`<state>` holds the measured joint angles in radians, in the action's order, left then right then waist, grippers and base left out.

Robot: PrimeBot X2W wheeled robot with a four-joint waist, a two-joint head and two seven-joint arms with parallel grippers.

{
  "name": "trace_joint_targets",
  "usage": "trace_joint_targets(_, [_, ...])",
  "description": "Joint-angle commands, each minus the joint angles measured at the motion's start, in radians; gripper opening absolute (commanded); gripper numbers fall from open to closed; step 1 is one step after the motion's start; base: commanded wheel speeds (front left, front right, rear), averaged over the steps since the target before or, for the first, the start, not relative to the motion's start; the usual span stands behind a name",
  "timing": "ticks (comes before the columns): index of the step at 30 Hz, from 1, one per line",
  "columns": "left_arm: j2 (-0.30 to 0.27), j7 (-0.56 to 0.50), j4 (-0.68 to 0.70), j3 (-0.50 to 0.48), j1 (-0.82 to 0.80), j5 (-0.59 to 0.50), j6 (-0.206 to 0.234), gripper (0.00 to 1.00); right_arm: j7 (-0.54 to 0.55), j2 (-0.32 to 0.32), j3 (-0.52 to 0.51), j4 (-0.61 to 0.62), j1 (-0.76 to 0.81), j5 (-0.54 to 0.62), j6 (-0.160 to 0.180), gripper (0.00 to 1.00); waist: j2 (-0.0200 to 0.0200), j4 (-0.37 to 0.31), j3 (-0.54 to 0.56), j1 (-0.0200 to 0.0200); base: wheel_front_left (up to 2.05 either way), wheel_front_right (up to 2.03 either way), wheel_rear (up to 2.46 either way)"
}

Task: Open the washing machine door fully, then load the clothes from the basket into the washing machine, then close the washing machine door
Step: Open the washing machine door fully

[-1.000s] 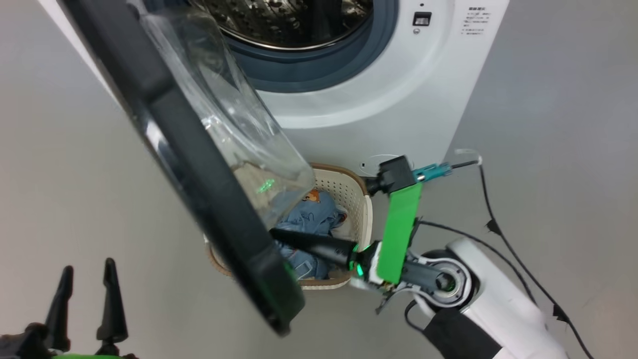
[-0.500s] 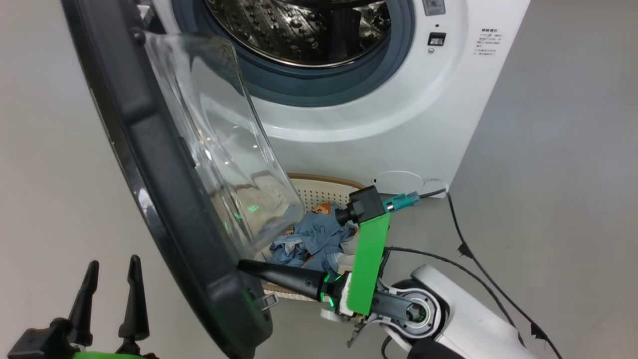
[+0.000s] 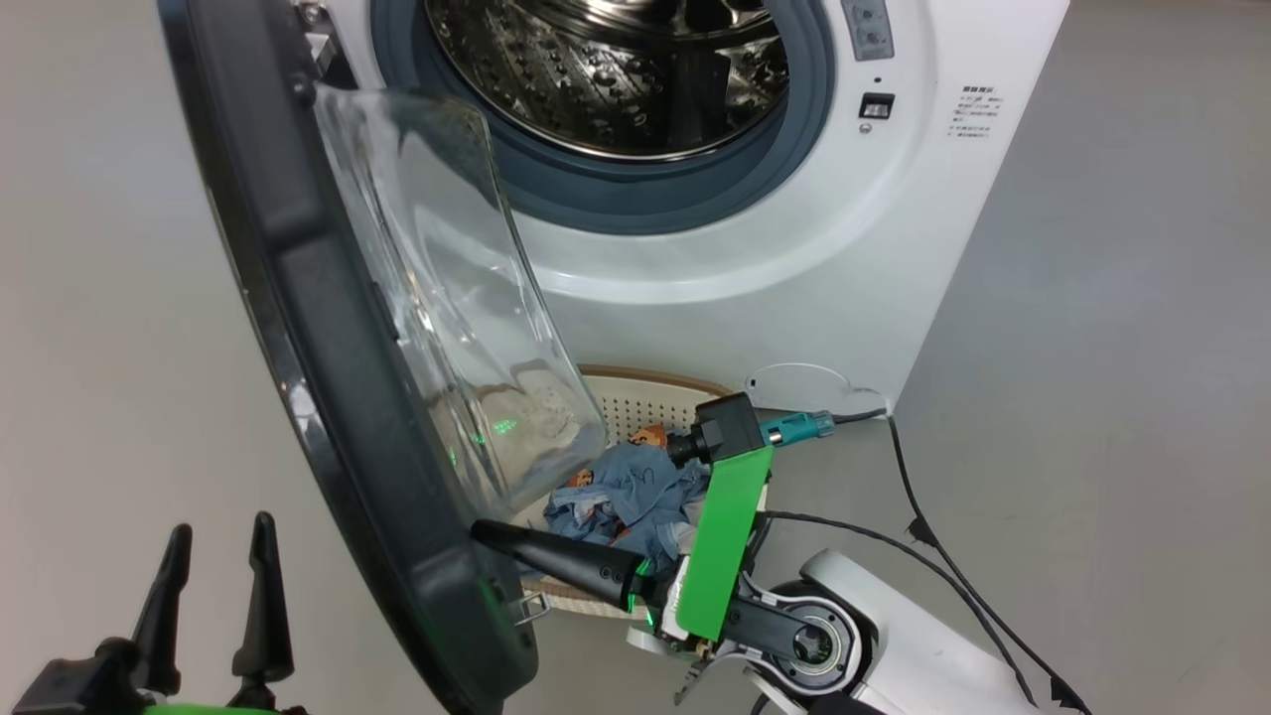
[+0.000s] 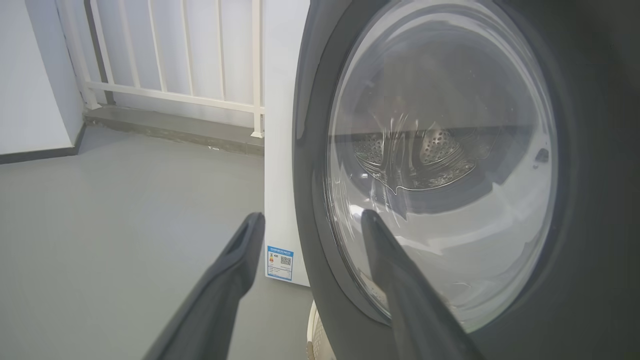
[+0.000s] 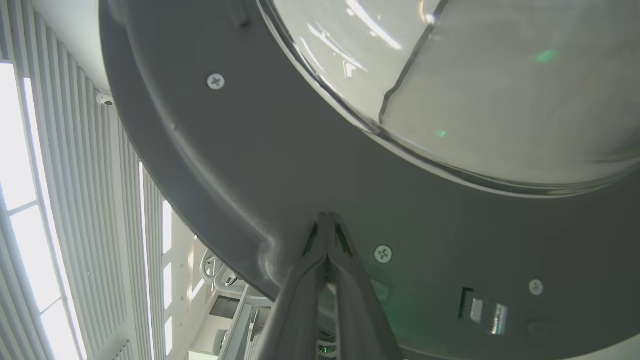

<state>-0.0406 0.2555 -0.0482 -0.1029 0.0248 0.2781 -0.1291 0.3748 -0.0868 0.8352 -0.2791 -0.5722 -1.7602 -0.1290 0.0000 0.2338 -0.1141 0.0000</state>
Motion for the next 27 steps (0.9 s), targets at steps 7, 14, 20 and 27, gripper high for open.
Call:
trace_joint_targets(7, [-0.010, 0.006, 0.027, -0.070, 0.018, 0.003, -0.002, 1.00, -0.044, 0.031, -0.028, 0.045, 0.045, 0.102, -0.002, 0.32, 0.0000, -0.027, 0.039, 0.0000, 0.00, 0.00, 0.00])
trace_joint_targets(14, [-0.010, 0.006, 0.025, -0.108, 0.038, 0.001, -0.002, 1.00, -0.197, -0.077, -0.027, 0.140, 0.112, 0.289, -0.002, 1.00, 0.0000, -0.057, 0.073, 0.0000, 0.00, 0.00, 0.00])
trace_joint_targets(20, [-0.010, 0.006, 0.015, -0.120, 0.049, -0.005, -0.002, 1.00, -0.506, -0.203, 0.013, 0.151, 0.134, 0.499, -0.002, 1.00, 0.0000, -0.080, 0.089, 0.0000, 0.00, 0.00, 0.00])
trace_joint_targets(27, [-0.010, 0.006, 0.022, -0.141, 0.065, -0.019, -0.002, 1.00, -0.635, -0.286, -0.126, 0.119, 0.221, 0.732, -0.002, 1.00, 0.0000, -0.116, 0.100, 0.0000, 0.00, 0.00, 0.00])
